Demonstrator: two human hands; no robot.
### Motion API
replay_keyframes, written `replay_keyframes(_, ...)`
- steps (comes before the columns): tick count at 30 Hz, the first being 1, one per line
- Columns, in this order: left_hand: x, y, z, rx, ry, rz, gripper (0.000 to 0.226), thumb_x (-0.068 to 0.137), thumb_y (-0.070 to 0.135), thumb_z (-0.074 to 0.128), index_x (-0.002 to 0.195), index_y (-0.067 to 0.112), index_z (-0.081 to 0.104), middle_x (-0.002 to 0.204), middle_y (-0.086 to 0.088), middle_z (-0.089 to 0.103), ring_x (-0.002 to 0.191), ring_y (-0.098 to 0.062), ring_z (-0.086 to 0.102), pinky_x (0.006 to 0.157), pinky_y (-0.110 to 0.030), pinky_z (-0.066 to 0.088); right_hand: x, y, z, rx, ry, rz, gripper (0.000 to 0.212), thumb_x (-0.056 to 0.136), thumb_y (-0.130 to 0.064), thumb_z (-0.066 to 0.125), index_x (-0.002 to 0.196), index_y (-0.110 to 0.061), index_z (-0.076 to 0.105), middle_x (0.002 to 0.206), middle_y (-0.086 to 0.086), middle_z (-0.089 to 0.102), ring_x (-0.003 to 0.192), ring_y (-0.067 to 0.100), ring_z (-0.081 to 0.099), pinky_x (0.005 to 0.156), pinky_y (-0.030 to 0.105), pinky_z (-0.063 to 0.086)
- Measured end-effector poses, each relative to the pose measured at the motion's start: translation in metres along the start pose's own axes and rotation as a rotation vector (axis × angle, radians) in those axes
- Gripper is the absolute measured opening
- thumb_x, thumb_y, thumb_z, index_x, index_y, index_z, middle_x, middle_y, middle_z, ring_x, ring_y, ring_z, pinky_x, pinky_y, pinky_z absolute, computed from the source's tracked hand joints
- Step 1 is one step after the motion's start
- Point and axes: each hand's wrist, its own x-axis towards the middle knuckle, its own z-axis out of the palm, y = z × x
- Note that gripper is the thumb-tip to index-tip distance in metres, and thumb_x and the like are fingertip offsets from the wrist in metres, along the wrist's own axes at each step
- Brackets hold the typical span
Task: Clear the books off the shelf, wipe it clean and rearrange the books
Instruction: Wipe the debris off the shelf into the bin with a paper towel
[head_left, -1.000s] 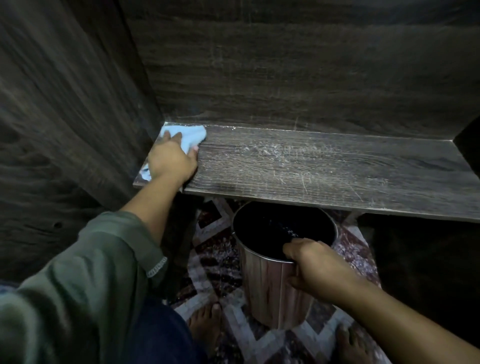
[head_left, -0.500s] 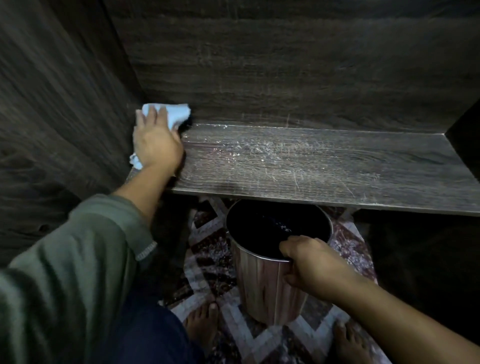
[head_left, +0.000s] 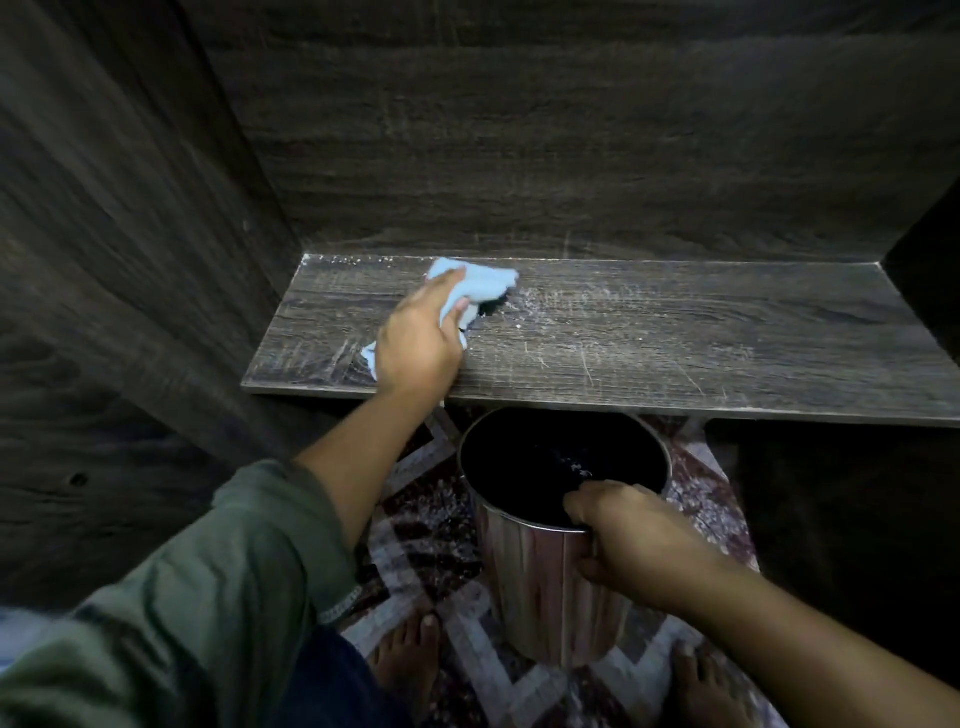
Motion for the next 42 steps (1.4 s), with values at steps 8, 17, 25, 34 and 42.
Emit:
replay_keyframes(8, 0.064, -0.087, -0.037, 0.365, -0.031, -0.135, 0.061, 0.091, 0.056, 0.033, 0.138, 0.021, 0.051, 0.142, -0.015, 0.046, 0.132, -0.037, 0.039, 0.112, -0.039, 0.027, -0.003, 0.007, -0.002, 0.012, 0.006, 0.002, 0.029, 0.077, -0.031, 0.07, 0.1, -0.022, 0.054, 0.111, -0.002, 0.055, 0.111, 0.021, 0.053, 0.084, 0.029, 0.039)
replay_keyframes(17, 0.041, -0.033, -0.009, 0.257, -0.327, 0.011, 0.045, 0.095, 0.05, 0.049, 0.139, 0.04, 0.047, 0.153, 0.006, 0.037, 0.137, -0.019, 0.04, 0.105, -0.031, 0.035, -0.008, 0.014, 0.003, 0.0, 0.007, 0.025, 0.033, 0.076, -0.033, 0.07, 0.103, -0.022, 0.055, 0.112, -0.002, 0.055, 0.112, 0.022, 0.054, 0.086, 0.03, 0.041)
replay_keyframes(25, 0.035, -0.002, 0.016, -0.215, 0.039, -0.002, 0.037, 0.092, 0.033, 0.052, 0.127, 0.024, 0.062, 0.125, -0.001, 0.063, 0.114, -0.023, 0.058, 0.097, -0.029, 0.044, -0.009, 0.013, 0.0, 0.036, 0.019, 0.004, 0.029, 0.076, -0.032, 0.071, 0.096, -0.023, 0.053, 0.108, -0.001, 0.056, 0.109, 0.023, 0.055, 0.084, 0.03, 0.041)
replay_keyframes(34, 0.065, -0.015, 0.009, 0.181, -0.394, 0.167, 0.043, 0.094, 0.044, 0.05, 0.133, 0.029, 0.055, 0.138, 0.002, 0.05, 0.127, -0.02, 0.047, 0.106, -0.036, 0.037, -0.014, 0.02, -0.004, 0.048, 0.025, 0.012, 0.034, 0.073, -0.029, 0.073, 0.086, -0.031, 0.041, 0.106, -0.002, 0.056, 0.107, 0.023, 0.055, 0.076, 0.029, 0.037)
replay_keyframes(42, 0.058, 0.007, -0.009, -0.145, -0.347, 0.266, 0.028, 0.093, 0.016, 0.059, 0.12, 0.022, 0.066, 0.118, 0.004, 0.065, 0.11, -0.014, 0.058, 0.094, -0.021, 0.04, -0.018, 0.019, -0.005, 0.062, 0.014, 0.026, 0.032, 0.075, -0.03, 0.072, 0.085, -0.03, 0.041, 0.106, -0.002, 0.055, 0.104, 0.024, 0.056, 0.076, 0.028, 0.039)
